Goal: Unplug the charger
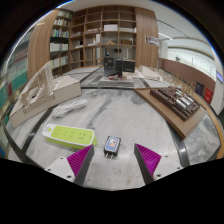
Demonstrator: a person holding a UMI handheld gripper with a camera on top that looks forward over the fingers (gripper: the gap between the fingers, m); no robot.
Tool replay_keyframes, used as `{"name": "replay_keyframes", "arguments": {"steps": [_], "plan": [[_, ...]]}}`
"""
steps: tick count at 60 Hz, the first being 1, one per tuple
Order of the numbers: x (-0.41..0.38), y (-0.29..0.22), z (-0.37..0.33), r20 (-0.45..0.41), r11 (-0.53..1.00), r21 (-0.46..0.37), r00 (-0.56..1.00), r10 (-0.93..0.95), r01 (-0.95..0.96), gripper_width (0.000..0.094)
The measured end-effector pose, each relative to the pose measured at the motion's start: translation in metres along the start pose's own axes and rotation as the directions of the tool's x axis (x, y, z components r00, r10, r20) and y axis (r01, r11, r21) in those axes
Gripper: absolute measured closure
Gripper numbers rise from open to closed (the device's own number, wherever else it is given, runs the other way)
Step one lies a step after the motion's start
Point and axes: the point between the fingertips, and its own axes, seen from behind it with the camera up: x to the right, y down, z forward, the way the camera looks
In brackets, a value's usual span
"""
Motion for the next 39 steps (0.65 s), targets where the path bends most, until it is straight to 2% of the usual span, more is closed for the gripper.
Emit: {"name": "replay_keyframes", "arguments": {"steps": [17,28,34,39], "plan": [[-0.034,-0.033,-0.096,0.100,0.982,0.190,0.995,0.002,-0.021,0.0103],[-0.014,-0.028,-0.110,0.069,0.977,0.202,0.994,-0.084,0.069,0.0108],[-0.021,-0.033,-0.117,0.122,0.968,0.236,0.986,-0.111,0.080,0.0101],[-0.014,-0.038,-0.117,0.114,0.968,0.248,0.991,-0.068,0.038,0.0098]]}}
